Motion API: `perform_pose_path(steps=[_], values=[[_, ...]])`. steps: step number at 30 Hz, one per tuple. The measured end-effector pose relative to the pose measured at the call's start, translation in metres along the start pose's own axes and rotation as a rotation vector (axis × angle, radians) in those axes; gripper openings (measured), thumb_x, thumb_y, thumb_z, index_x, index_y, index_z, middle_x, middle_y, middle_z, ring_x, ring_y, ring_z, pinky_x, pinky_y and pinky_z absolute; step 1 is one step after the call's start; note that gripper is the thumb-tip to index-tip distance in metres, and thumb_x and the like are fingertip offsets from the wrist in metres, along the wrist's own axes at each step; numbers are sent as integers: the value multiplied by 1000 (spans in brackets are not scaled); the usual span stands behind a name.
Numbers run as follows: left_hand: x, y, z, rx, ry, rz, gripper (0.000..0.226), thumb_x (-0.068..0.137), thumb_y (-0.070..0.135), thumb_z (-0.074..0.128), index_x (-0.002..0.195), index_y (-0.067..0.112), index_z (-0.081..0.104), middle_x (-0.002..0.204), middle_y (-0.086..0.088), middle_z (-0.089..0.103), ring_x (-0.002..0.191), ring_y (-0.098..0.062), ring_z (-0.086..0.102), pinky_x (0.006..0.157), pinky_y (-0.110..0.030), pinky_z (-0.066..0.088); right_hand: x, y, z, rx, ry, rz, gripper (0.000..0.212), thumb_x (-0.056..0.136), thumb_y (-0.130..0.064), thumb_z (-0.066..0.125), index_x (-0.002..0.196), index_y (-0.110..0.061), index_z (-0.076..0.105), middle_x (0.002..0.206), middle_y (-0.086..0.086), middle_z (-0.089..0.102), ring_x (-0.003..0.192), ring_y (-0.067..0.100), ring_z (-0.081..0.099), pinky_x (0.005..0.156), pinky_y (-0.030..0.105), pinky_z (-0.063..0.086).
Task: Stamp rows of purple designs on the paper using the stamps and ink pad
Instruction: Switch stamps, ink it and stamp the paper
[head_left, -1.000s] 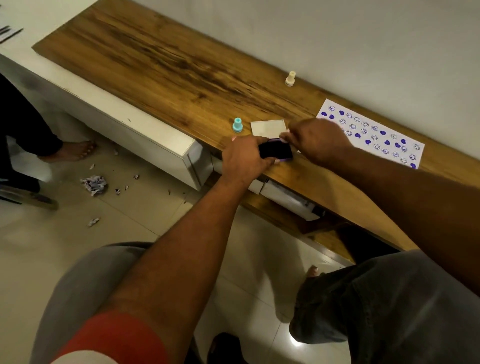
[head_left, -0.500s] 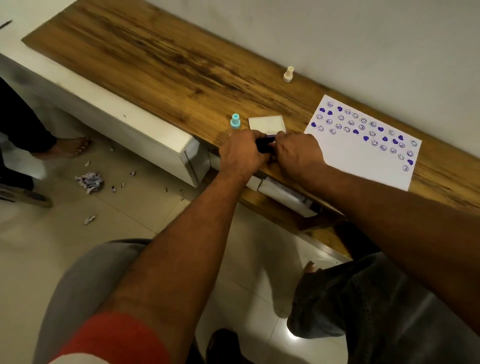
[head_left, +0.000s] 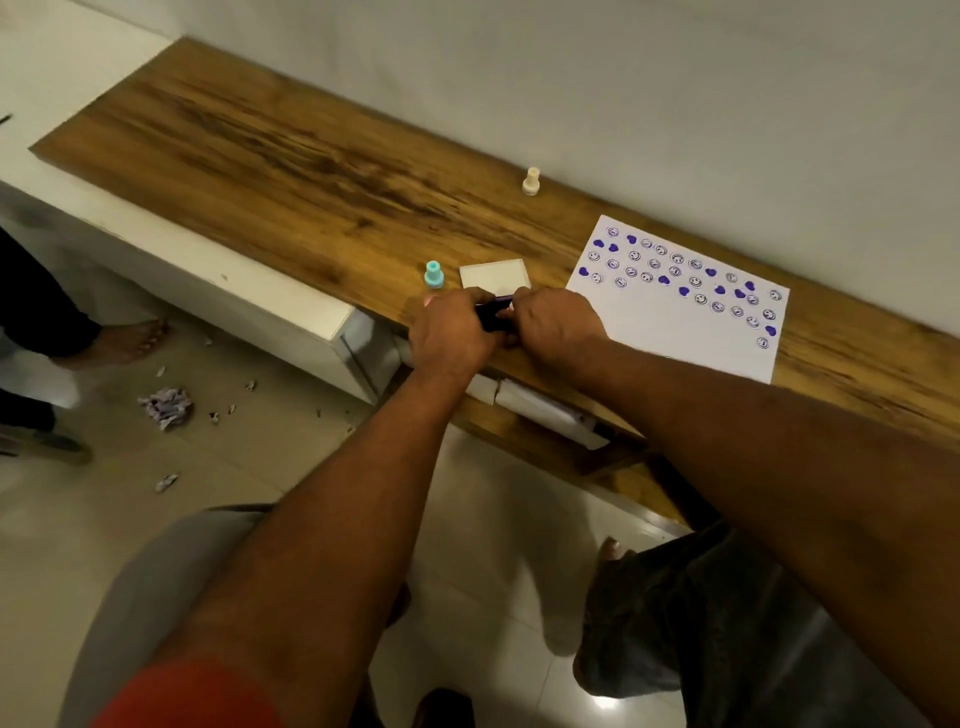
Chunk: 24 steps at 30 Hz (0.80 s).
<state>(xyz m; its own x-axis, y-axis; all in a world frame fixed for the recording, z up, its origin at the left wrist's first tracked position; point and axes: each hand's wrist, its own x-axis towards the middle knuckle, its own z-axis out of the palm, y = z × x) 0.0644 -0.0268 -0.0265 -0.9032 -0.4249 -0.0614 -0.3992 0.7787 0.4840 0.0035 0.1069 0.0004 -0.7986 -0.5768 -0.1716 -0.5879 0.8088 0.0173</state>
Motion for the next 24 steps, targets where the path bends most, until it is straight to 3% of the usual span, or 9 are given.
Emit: perform_pose_path(steps=[5, 8, 11, 15, 18, 20, 24], values=[[-5, 5, 3, -45, 115, 32, 67, 80, 57, 84, 137, 27, 66, 120, 0, 75, 112, -18, 69, 86, -30, 53, -30, 54, -23, 298, 271, 47, 57, 107, -56, 30, 106, -11, 66, 88, 16, 70, 81, 35, 65, 66, 35, 40], [-8, 37, 4, -76, 175, 154, 71, 80, 71, 76, 135, 29, 67, 104, 2, 78, 100, -15, 72, 75, -27, 48, -67, 129, -21, 304, 246, 120, 63, 104, -63, 23, 96, -17, 65, 76, 4, 62, 74, 29, 57, 66, 35, 35], [-19, 92, 24, -82, 129, 308, 71, 82, 79, 67, 136, 34, 65, 87, 9, 75, 89, -12, 70, 69, -27, 42, -107, 208, -6, 217, 224, 247, 67, 105, -62, 20, 100, -16, 68, 82, 8, 64, 82, 38, 61, 67, 35, 33], [-37, 147, 74, -77, 22, 512, 71, 89, 76, 62, 143, 30, 61, 99, 4, 77, 100, -18, 71, 72, -29, 44, -130, 265, 18, 255, 222, 422, 58, 109, -50, 32, 103, -9, 72, 94, 20, 73, 89, 43, 65, 72, 41, 46], [-43, 171, 109, -37, -42, 561, 74, 93, 77, 54, 150, 30, 56, 122, 0, 75, 114, -22, 69, 85, -35, 52, -129, 280, 30, 307, 186, 467, 57, 108, -50, 35, 103, -6, 72, 96, 23, 73, 88, 43, 65, 74, 43, 50], [-44, 179, 126, 23, -61, 593, 76, 94, 79, 48, 153, 31, 52, 130, -1, 73, 119, -24, 67, 89, -38, 53, -123, 287, 36, 300, 192, 458, 58, 108, -51, 36, 99, -6, 71, 94, 22, 73, 87, 43, 64, 70, 42, 48], [-45, 180, 142, 73, -3, 590, 78, 93, 82, 45, 153, 32, 53, 114, 0, 77, 105, -21, 71, 76, -32, 52, -118, 294, 51, 291, 222, 437, 52, 108, -47, 37, 82, -11, 63, 86, 24, 71, 78, 43, 63, 62, 35, 32]])
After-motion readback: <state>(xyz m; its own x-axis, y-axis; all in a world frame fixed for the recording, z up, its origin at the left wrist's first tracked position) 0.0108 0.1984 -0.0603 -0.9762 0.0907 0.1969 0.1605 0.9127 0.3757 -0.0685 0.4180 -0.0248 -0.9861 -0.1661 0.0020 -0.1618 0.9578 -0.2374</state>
